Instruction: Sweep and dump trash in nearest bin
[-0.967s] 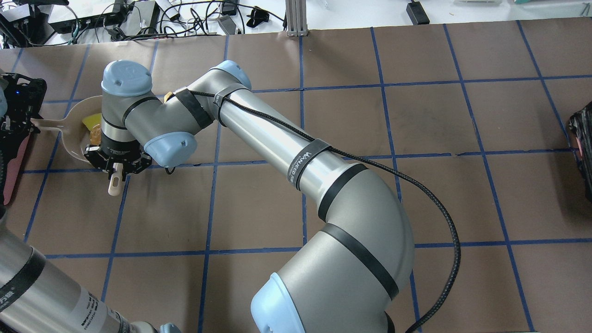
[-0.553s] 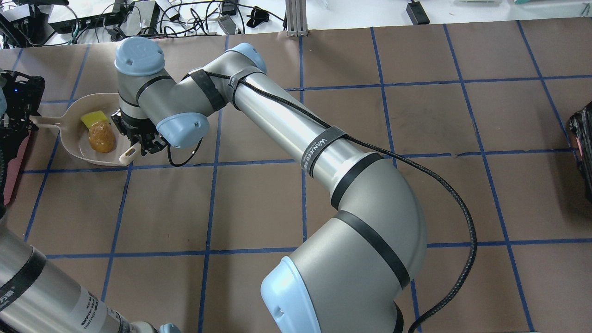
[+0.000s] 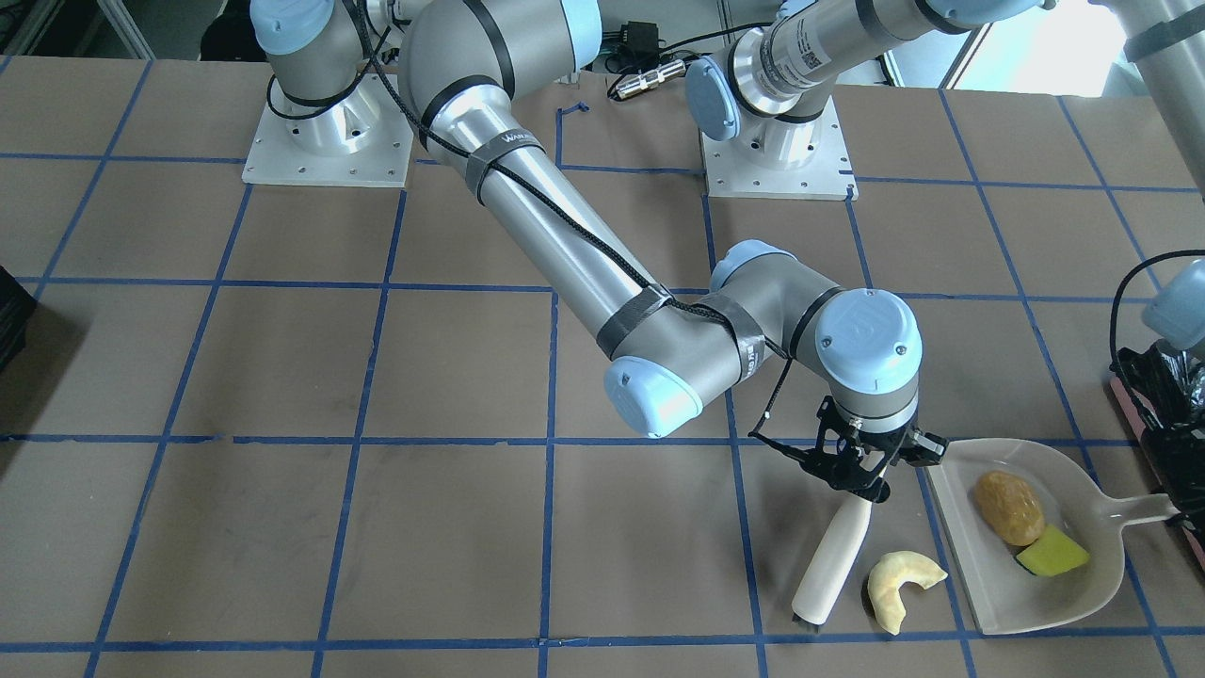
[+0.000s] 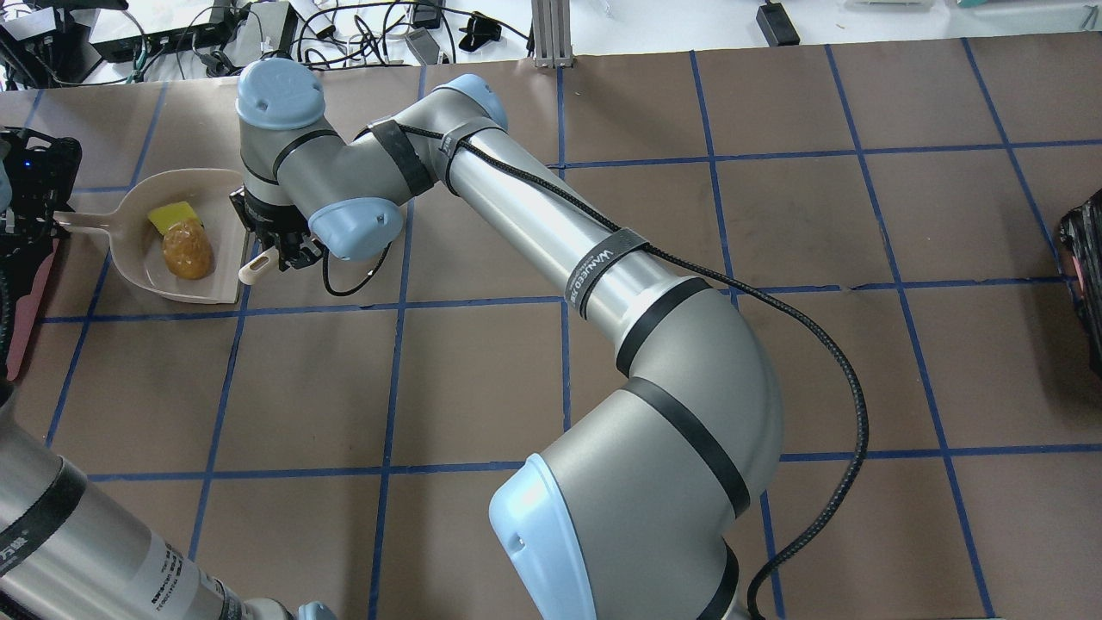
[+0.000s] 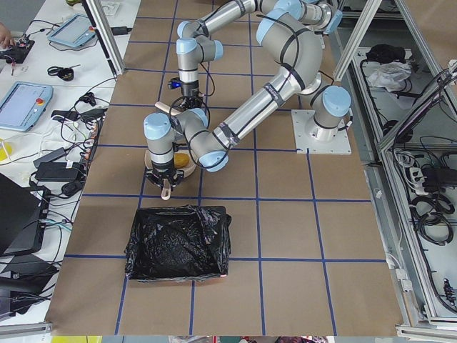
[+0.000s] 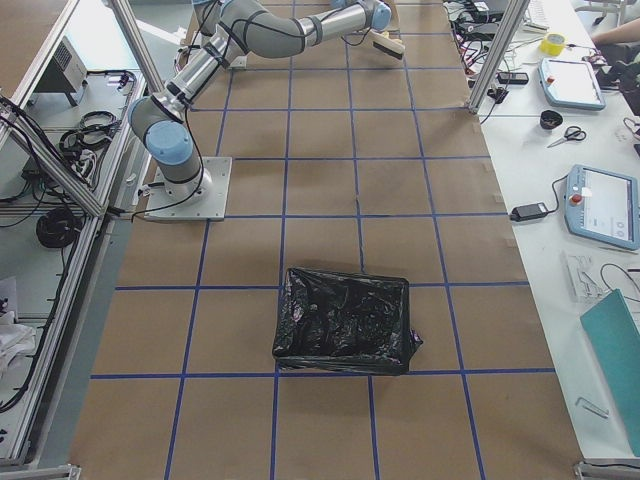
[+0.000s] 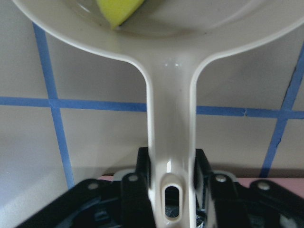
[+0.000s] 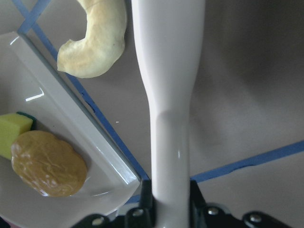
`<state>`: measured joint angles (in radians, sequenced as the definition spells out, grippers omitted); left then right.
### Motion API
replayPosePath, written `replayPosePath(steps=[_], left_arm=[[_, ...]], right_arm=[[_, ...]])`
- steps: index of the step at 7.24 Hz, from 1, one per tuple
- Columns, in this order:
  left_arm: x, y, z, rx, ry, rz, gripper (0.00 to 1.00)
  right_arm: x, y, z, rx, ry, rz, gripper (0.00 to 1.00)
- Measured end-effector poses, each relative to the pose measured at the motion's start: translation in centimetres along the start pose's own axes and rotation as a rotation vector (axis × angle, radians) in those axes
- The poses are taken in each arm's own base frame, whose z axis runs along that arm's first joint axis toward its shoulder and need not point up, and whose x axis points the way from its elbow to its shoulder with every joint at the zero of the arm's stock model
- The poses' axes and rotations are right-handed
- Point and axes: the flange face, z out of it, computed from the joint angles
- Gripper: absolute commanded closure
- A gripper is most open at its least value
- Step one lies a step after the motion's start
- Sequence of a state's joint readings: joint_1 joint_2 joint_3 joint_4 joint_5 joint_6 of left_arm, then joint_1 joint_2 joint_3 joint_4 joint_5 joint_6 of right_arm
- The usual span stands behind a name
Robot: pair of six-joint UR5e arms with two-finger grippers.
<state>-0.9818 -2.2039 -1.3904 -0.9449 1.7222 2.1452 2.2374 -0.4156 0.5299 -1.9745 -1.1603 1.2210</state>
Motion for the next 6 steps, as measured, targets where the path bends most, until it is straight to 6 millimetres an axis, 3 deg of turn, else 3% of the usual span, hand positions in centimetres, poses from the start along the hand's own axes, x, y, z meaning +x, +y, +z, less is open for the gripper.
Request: replayPosePath(steps=[6], left_arm=[[-0.2,-0.6,-0.2,0.0,-0.003,-0.007,1.0]], right_arm=[[-0.3,2.8,2.5,-0.244,-0.151,-0.61,1.0]])
